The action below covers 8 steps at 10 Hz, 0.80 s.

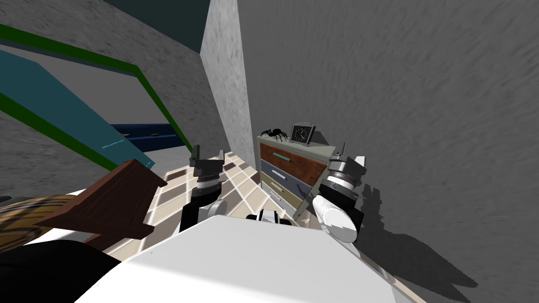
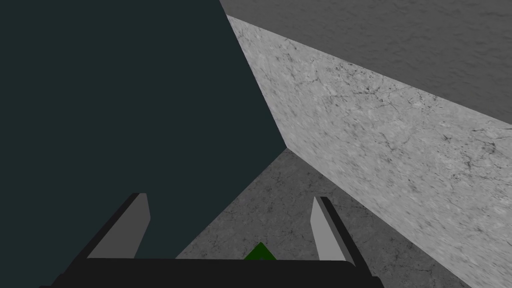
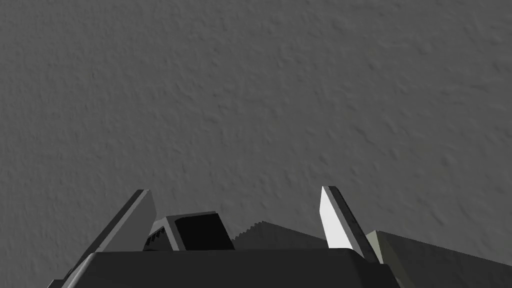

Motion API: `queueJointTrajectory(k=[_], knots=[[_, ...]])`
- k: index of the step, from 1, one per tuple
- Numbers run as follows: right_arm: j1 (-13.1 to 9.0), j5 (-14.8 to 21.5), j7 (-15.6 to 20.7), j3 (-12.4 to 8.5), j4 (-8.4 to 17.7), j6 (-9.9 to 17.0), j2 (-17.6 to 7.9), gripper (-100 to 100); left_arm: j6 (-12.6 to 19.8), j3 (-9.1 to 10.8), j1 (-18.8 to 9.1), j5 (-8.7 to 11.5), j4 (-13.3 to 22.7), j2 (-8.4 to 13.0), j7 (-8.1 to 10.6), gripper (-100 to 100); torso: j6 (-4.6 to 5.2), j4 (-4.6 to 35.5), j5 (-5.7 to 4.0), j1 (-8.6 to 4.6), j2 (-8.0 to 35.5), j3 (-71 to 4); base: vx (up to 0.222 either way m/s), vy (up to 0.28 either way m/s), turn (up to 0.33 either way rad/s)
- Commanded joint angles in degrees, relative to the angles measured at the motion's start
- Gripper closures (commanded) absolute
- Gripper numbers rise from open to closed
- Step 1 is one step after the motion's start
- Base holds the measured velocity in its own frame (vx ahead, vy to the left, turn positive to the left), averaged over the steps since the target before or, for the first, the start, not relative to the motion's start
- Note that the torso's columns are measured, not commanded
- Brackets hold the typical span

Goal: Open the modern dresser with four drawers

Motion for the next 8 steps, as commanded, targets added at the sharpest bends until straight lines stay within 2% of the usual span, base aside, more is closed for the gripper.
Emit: queueJointTrajectory(k=[1, 3, 6, 8], knots=[[-1.0, -4.6, -2.7, 0.6, 0.4, -1.5, 0.0, -100, 0.0, 0.0, 0.0, 0.0, 0.0, 0.0, 0.0, 0, 0.0, 0.0, 0.02, 0.03, 0.0, 0.0, 0.036, 0.074, -0.034], [-1.0, -7.4, -2.7, 0.6, 0.4, -1.5, 0.0, -100, 0.0, 0.0, 0.0, 0.0, 0.0, 0.0, 0.0, 0, 0.0, 0.0, 0.02, 0.04, 0.0, 0.0, 0.025, 0.056, -0.012], [-2.3, -12.9, -5.8, 1.4, 1.2, -3.2, 0.4, -100, 0.0, 0.0, 0.0, 0.0, 0.0, 0.0, 0.0, 0, 0.0, 0.0, 0.0, -0.03, 0.0, 0.0, 0.026, 0.058, -0.032], [-2.3, -15.6, -5.8, 1.4, 1.2, -3.2, 0.4, -100, 0.0, 0.0, 0.0, 0.0, 0.0, 0.0, 0.0, 0, -0.01, 0.0, 0.03, 0.05, 0.0, 0.0, 0.02, 0.055, -0.012]])
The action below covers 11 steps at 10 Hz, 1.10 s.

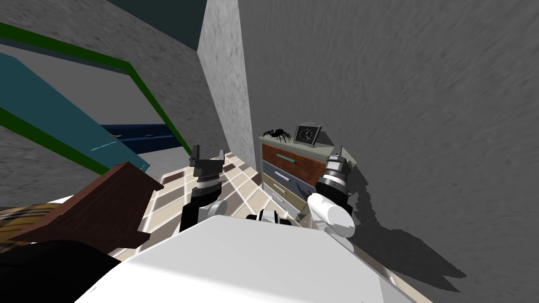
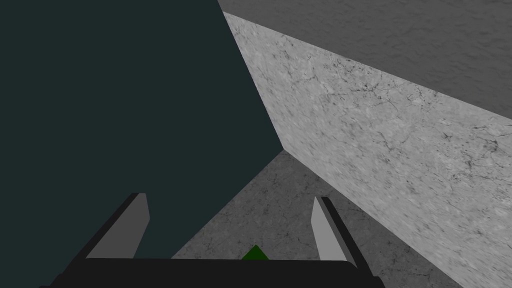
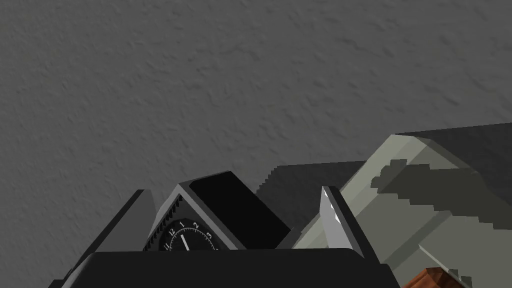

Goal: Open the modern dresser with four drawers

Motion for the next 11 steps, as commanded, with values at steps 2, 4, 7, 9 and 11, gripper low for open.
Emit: queueJointTrajectory(k=[2, 4, 7, 9, 11], knots=[[-0.7, -5.8, -1.6, 0.2, 0.5, -0.8, 0.2, -100, 0.0, 0.0, 0.0, 0.0, 0.0, 0.0, 0.0, 0, 0.01, 0.0, -0.05, -0.12, 0.0, 0.0, 0.021, 0.047, -0.036], [-1.2, -8.7, -3.1, 0.5, 1.1, -1.5, 0.5, -100, 0.0, 0.0, 0.0, 0.0, 0.0, 0.0, 0.0, 0, 0.0, 0.0, -0.03, -0.11, 0.0, 0.0, 0.015, 0.039, -0.019], [-1.7, -13.8, -4.5, 0.8, 1.7, -2.2, 0.7, -100, 0.0, 0.0, 0.0, 0.0, 0.0, 0.0, 0.0, 0, 0.0, 0.0, 0.0, 0.02, -0.1, 0.0, 0.03, 0.065, -0.033], [-2.2, -17.4, -5.8, 1.0, 2.4, -2.9, 1.0, -100, 0.0, 0.0, 0.0, 0.0, 0.0, 0.0, 0.0, 0, 0.01, 0.0, -0.01, 0.0, 0.0, 0.0, 0.02, 0.078, -0.037], [-2.6, -20.7, -7.1, 1.2, 3.1, -3.4, 1.3, -100, 0.0, 0.0, 0.0, 0.0, 0.0, 0.0, 0.0, 0, 0.01, 0.0, -0.03, -0.08, 0.0, 0.0, 0.022, 0.063, -0.031]])
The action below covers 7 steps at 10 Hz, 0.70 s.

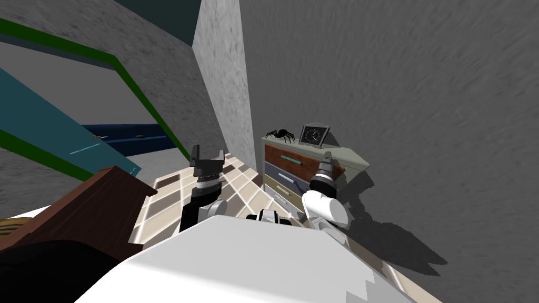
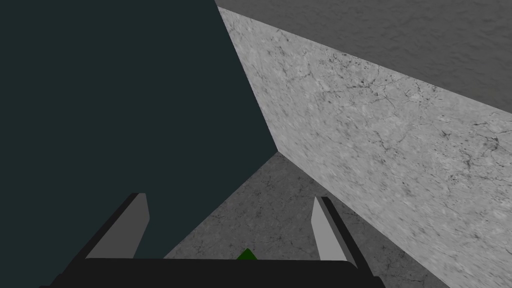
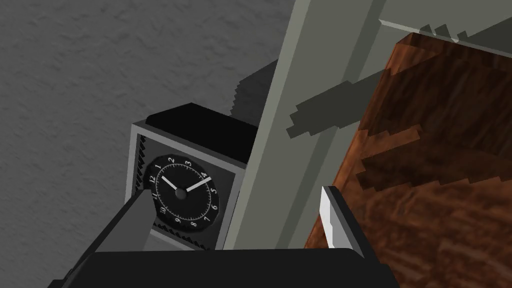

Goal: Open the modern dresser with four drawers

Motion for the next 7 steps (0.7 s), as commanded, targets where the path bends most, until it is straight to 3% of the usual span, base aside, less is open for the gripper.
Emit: queueJointTrajectory(k=[1, 7], knots=[[-0.3, -4.4, -2.0, 0.4, 0.8, -0.9, 0.5, -100, 0.0, 0.0, 0.0, 0.0, 0.0, 0.0, 0.0, 0, 0.0, 0.0, 0.0, -0.05, 0.0, 0.0, 0.026, 0.06, -0.049], [-1.3, -13.8, -5.2, 0.8, 2.9, -2.3, 1.6, -100, 0.0, 0.0, 0.0, 0.0, 0.0, 0.0, 0.0, 0, 0.0, 0.0, 0.02, 0.07, 0.0, 0.0, 0.02, 0.061, -0.037]])
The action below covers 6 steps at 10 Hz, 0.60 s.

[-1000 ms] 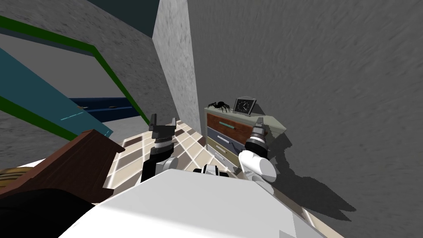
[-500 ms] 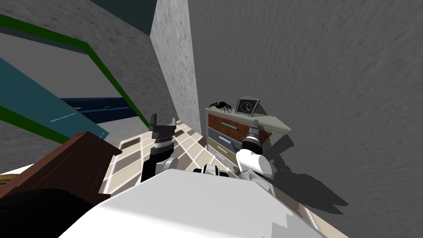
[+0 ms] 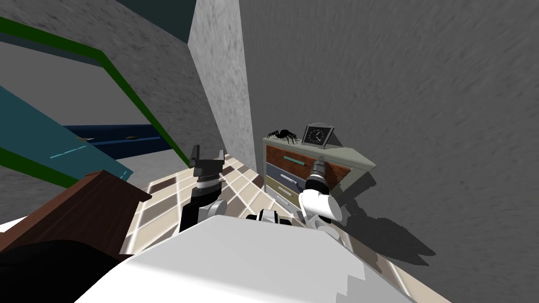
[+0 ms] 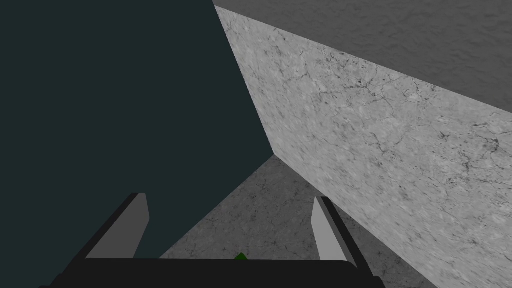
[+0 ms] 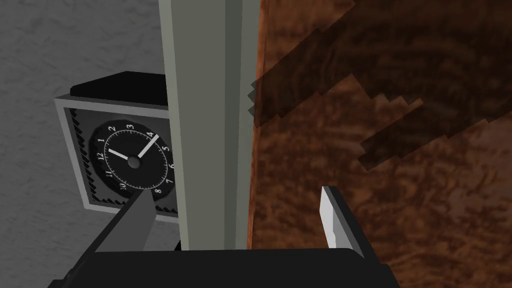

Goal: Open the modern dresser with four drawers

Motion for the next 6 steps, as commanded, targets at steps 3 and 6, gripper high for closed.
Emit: queueJointTrajectory(k=[3, 6], knots=[[-0.8, -7.1, -2.4, 0.2, 1.8, -1.0, 1.1, -100, 0.0, 0.0, 0.0, 0.0, 0.0, 0.0, 0.0, 0, 0.0, 0.0, -0.03, -0.12, 0.0, 0.0, 0.02, 0.05, -0.029], [-1.1, -10.5, -3.8, 0.3, 2.9, -1.5, 2.1, -100, 0.0, 0.0, 0.0, 0.0, 0.0, 0.0, 0.0, 0, 0.0, 0.0, -0.01, -0.06, 0.0, 0.0, 0.013, 0.045, -0.032]])
